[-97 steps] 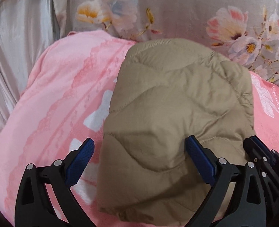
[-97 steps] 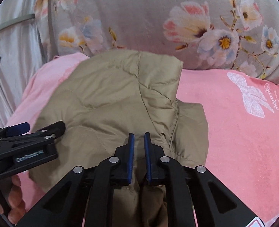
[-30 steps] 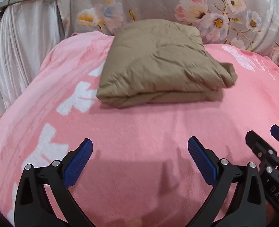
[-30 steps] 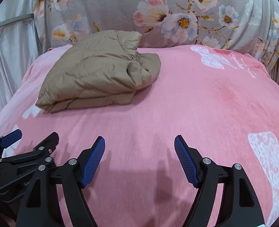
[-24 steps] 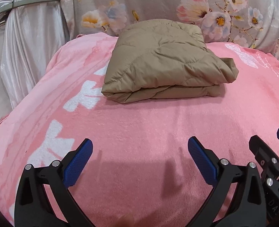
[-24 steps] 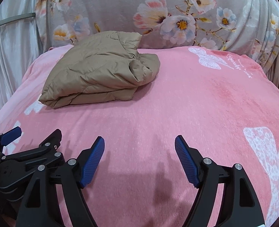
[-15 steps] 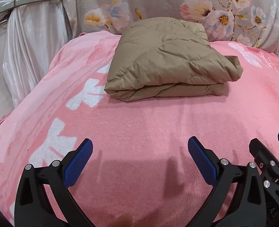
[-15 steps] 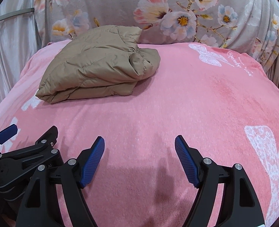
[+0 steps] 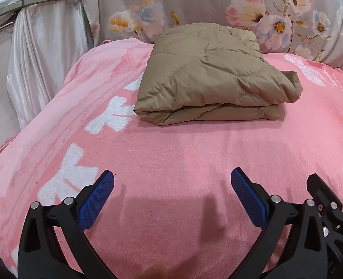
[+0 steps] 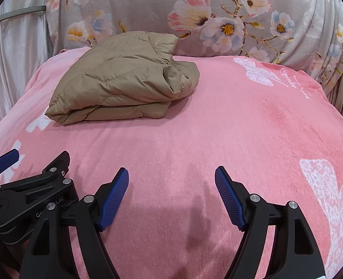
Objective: Fold large clothes
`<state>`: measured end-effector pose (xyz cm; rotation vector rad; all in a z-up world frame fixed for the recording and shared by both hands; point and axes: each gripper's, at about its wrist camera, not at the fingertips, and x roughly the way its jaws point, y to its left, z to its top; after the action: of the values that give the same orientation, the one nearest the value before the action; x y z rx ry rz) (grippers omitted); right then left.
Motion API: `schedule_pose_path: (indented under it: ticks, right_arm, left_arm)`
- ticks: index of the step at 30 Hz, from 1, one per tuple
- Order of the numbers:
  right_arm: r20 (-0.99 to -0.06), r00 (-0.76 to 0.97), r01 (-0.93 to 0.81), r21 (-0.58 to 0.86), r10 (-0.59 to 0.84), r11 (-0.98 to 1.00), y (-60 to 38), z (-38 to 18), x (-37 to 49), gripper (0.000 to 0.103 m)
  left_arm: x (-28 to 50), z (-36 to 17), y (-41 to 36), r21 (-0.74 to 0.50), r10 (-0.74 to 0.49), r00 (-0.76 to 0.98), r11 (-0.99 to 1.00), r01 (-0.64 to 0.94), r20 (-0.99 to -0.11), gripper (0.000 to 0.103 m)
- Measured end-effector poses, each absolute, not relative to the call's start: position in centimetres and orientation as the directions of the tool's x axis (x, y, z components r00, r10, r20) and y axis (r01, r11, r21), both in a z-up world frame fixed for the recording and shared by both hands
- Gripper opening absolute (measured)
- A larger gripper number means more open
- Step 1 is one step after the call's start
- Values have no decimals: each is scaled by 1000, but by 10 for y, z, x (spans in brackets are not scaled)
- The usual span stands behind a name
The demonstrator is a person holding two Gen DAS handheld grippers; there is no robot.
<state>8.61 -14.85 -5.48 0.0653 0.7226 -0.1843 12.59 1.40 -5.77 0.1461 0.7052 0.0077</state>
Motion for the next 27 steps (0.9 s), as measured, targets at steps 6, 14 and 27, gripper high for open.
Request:
schedule_pose_path:
  ticks: [6, 14, 27]
  right_arm:
    - [-661, 736, 189, -6, -145, 982, -148, -54, 86, 74]
    - [-660, 737, 190, -7, -147, 982, -148, -54, 86, 74]
    - [-659, 737, 191, -6, -147, 982, -147, -54, 85, 74]
  left_arm:
    - [126, -57, 15, 136, 56, 764, 990, 42, -643, 98]
    - [126, -56, 15, 137, 56, 764, 990, 43, -643, 98]
    - [126, -56, 16, 136, 55, 765, 990, 44, -641, 98]
